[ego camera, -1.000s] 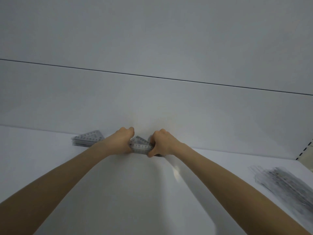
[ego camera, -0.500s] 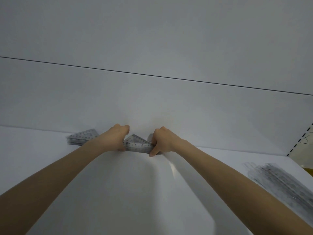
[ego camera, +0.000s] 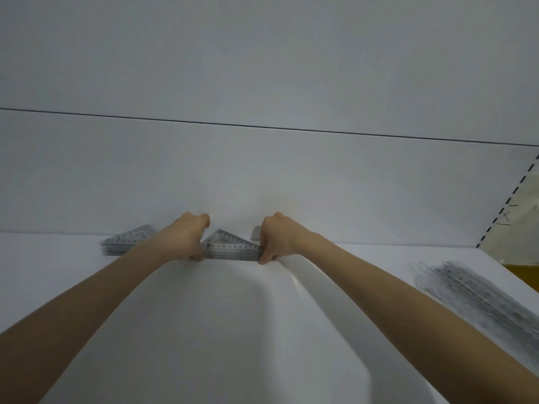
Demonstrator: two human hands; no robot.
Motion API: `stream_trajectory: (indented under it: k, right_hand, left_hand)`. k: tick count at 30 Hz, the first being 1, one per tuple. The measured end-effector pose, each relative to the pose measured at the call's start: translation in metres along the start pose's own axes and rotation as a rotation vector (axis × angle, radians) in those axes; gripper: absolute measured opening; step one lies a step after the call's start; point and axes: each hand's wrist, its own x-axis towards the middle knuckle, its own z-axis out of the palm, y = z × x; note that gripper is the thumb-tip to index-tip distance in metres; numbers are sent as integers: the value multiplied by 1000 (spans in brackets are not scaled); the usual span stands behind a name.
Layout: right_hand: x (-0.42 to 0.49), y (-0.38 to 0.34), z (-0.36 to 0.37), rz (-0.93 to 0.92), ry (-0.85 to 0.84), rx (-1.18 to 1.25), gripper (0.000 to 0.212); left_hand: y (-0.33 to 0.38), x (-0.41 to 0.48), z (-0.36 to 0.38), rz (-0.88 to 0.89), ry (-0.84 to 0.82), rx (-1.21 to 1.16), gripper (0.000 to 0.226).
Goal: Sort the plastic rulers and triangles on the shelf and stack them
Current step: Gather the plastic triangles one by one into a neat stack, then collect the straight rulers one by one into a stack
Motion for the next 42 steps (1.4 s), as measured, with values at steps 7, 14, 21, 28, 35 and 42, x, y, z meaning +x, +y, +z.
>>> stream_trajectory:
  k: [7,14,21,28,35,42]
  right_hand:
    - [2,-4,1,5,-25,-18,21]
    - [-25,-3,-5,73,-9,-8,53]
    - [-105,43,-25,-4,77,79,53]
    - [-181,120,-56,69,204,129,37]
    - [-249,210,-74,112,231,168,32]
    - [-288,268,-68,99,190,147,23]
  left_hand:
    - [0,4,0,9,6,20,73]
    - [-1,-7,-12,-71,-21,-2,83]
    - [59,-13,-28,27,157,-80,34]
    - [171,-18,-23,180,169,-89,14]
    - [276,-26,-8,294,162,-108,6]
    - [361,-36,19,310,150,-215,8]
